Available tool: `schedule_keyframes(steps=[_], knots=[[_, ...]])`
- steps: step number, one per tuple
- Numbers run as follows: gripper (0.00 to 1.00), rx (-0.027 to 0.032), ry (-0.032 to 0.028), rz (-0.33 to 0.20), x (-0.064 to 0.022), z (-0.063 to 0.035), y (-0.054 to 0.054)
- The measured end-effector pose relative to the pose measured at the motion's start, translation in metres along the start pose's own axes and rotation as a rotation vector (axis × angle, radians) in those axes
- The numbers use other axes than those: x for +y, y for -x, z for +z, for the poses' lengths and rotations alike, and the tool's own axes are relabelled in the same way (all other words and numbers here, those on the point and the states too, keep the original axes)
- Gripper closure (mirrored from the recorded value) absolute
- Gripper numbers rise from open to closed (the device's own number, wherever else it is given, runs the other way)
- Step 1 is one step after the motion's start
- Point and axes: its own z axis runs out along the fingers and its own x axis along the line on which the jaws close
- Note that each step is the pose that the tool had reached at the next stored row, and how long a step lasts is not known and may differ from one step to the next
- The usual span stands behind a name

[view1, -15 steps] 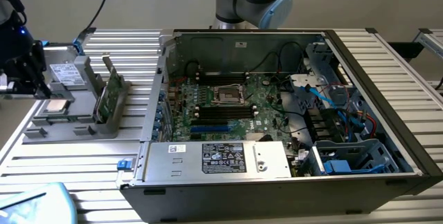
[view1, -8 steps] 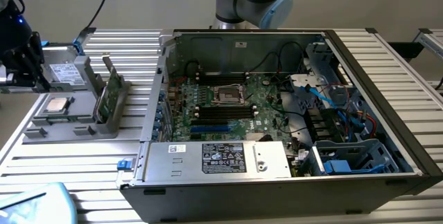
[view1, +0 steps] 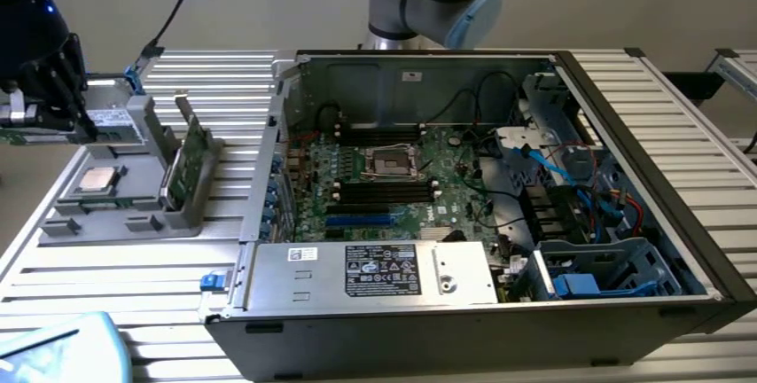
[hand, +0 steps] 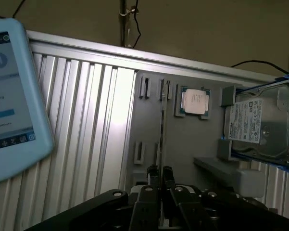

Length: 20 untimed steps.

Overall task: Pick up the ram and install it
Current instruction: 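Pick up the ram and move it above insertion slot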

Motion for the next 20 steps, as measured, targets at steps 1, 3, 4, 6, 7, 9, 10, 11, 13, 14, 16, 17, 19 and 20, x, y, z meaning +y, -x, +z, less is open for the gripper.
schedule_keyframes(steps=[1,3,4,6,7,9,10,11,13,14,16,17,19,20], knots=[[0.85,-0.0007,0.0001,-0.001,-0.0029,-0.0032,0.000],[0.85,-0.0023,0.0000,-0.003,-0.0083,-0.0090,-0.001],[0.85,-0.0029,0.0002,-0.003,-0.0112,-0.0122,-0.001],[0.85,-0.0036,0.0010,-0.004,-0.0167,-0.0181,-0.002],[0.85,-0.0041,0.0014,-0.004,-0.0196,-0.0210,-0.002],[0.85,-0.0046,0.0026,-0.005,-0.0252,-0.0258,-0.003],[0.85,-0.0047,0.0038,-0.005,-0.0282,-0.0280,-0.004],[0.85,-0.0048,0.0048,-0.005,-0.0313,-0.0299,-0.005],[0.85,-0.0050,0.0068,-0.005,-0.0379,-0.0333,-0.006],[0.85,-0.0051,0.0076,-0.006,-0.0412,-0.0350,-0.007],[0.85,-0.0053,0.0094,-0.006,-0.0479,-0.0382,-0.008],[0.85,-0.0053,0.0103,-0.007,-0.0514,-0.0399,-0.009],[0.85,-0.0055,0.0122,-0.008,-0.0582,-0.0429,-0.010],[0.85,-0.0056,0.0132,-0.008,-0.0616,-0.0444,-0.010]])
